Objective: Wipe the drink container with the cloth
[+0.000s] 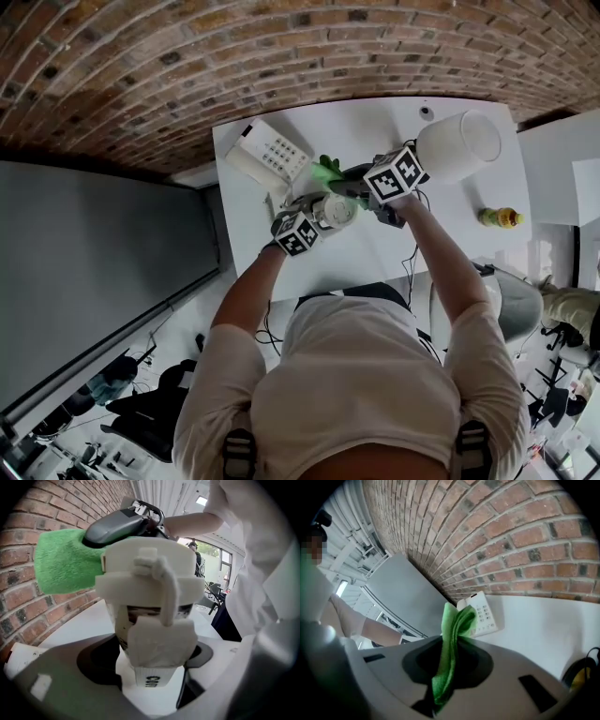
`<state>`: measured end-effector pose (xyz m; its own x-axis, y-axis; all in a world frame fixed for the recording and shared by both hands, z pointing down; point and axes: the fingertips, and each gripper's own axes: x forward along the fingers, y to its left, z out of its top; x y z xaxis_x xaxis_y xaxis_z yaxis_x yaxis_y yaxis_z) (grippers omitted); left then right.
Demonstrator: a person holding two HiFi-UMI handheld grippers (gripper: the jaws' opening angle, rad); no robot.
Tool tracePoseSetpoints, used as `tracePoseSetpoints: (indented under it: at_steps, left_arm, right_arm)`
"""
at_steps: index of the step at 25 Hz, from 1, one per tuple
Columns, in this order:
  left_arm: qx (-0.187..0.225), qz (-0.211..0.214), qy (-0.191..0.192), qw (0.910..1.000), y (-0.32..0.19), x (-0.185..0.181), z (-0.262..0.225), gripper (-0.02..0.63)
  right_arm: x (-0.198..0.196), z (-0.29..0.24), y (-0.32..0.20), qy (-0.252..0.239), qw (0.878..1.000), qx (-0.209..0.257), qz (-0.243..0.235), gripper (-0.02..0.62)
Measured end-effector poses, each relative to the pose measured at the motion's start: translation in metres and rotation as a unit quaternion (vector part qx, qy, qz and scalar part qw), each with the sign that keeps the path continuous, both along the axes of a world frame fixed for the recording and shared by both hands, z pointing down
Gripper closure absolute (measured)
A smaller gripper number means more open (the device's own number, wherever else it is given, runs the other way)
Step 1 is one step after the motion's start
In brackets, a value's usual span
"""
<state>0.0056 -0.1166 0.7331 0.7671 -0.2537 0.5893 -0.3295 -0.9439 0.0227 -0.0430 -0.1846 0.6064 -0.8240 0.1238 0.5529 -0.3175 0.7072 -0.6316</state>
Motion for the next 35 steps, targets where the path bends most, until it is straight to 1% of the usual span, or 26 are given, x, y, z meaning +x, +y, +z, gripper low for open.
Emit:
tracePoseSetpoints:
  at_steps: [4, 7, 13, 20, 27, 29, 32, 34, 35]
  left_arm:
    - [-0.003, 0.006, 0.002, 1.0000, 0.001, 0.003, 0.000, 0.233]
    - [-0.006, 0.007, 0.006, 0.9999, 0.001, 0.003, 0.001, 0.233]
    - [-0.021, 0.012, 0.018, 0.9996, 0.001, 0.004, 0.001, 0.233]
    - [-0.030, 0.008, 0.019, 0.9994, 0.000, 0.004, 0.002, 0.232]
    - [-0.033, 0.009, 0.017, 0.9993, 0.001, 0.005, 0.002, 0.232]
    - [-0.035, 0.008, 0.014, 0.9993, 0.000, 0.005, 0.002, 0.232]
    - [-0.036, 0.008, 0.008, 0.9993, 0.001, 0.005, 0.002, 0.232]
    - [-0.036, 0.006, 0.005, 0.9993, 0.001, 0.005, 0.002, 0.232]
    - [-0.037, 0.004, 0.003, 0.9993, 0.001, 0.005, 0.002, 0.232]
  right_arm:
    - [-0.017, 0.000, 0.007, 0.016, 0.998, 0.034, -0.058, 0.554]
    - [-0.024, 0.001, 0.013, 0.027, 0.994, 0.053, -0.091, 0.554]
    - [-0.029, 0.002, 0.014, 0.020, 0.993, 0.040, -0.110, 0.554]
    - [-0.039, 0.001, 0.016, 0.019, 0.987, 0.067, -0.143, 0.554]
    - [-0.050, 0.007, 0.012, 0.007, 0.988, 0.053, -0.144, 0.554]
    - [-0.055, 0.010, 0.011, 0.011, 0.987, 0.060, -0.145, 0.554]
    - [-0.067, 0.005, 0.012, -0.004, 0.986, 0.082, -0.147, 0.554]
    - [-0.074, 0.001, 0.009, -0.021, 0.988, 0.091, -0.126, 0.554]
    - [-0.076, -0.003, 0.004, -0.034, 0.990, 0.092, -0.106, 0.554]
